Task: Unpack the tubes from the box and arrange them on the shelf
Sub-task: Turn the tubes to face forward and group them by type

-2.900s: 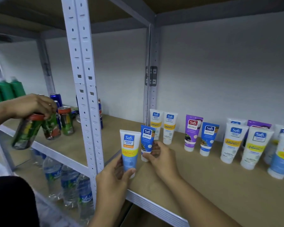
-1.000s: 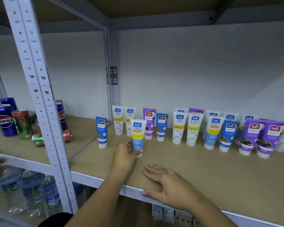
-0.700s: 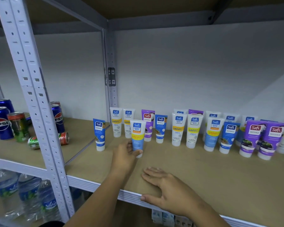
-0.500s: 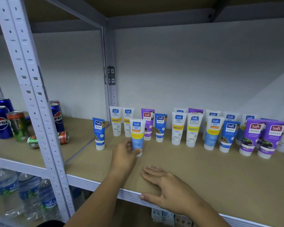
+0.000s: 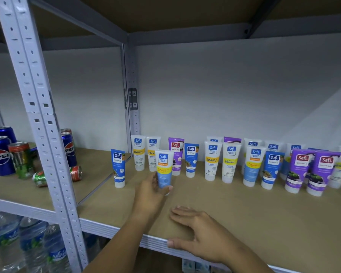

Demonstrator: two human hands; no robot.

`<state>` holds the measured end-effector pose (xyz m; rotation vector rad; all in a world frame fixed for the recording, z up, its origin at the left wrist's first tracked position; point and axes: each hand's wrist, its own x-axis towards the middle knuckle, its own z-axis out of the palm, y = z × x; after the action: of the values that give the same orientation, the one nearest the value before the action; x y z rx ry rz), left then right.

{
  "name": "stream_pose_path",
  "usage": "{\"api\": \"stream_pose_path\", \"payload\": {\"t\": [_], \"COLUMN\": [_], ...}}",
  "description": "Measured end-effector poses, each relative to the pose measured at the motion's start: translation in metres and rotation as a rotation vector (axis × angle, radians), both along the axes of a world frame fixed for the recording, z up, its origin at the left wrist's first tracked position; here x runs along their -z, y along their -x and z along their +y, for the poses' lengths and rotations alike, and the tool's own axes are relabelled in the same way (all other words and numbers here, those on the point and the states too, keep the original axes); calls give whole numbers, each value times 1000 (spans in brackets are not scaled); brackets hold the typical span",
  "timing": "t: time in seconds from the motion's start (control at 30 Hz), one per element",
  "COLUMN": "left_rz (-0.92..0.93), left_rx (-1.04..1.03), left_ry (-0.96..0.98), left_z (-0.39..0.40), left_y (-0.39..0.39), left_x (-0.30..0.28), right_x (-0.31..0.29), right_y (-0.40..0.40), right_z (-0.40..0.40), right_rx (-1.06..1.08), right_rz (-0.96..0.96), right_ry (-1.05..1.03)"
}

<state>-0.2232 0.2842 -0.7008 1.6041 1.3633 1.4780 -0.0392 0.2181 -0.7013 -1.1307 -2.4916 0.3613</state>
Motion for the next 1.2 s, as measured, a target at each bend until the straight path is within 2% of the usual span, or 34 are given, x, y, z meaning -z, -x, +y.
{"api": "stream_pose_path", "payload": {"t": [0.1, 0.23, 0.4, 0.5, 0.63, 0.8, 0.9, 1.2], "left_rz": [52, 88, 329, 557, 938, 1195, 1224, 1120], "left_rx": [-39, -174, -111, -72, -2, 105, 124, 142], "left_ry": [-109, -270, -340, -296, -162, -65, -121, -142], "left_z": [5, 22, 56, 83, 117, 147, 153, 141], "left_y": [5, 10, 3, -4, -15, -19, -19, -15], "left_x": [-10, -56, -126, -154, -164, -157, -157, -177], "right_x": [-19, -54, -113, -146, -165, -159, -156, -175], "right_y": [-4, -12, -14, -11, 3, 17, 18, 11], "right_z": [4, 34, 97, 127, 156, 182, 190, 175], "right_rx": [52, 170, 433, 466, 496, 464, 446, 435], "right_rz": [46, -21, -49, -122, -204, -349, -353, -283], "right_ry": [-1, -193, -274, -307, -260, -193, -176, -196]}}
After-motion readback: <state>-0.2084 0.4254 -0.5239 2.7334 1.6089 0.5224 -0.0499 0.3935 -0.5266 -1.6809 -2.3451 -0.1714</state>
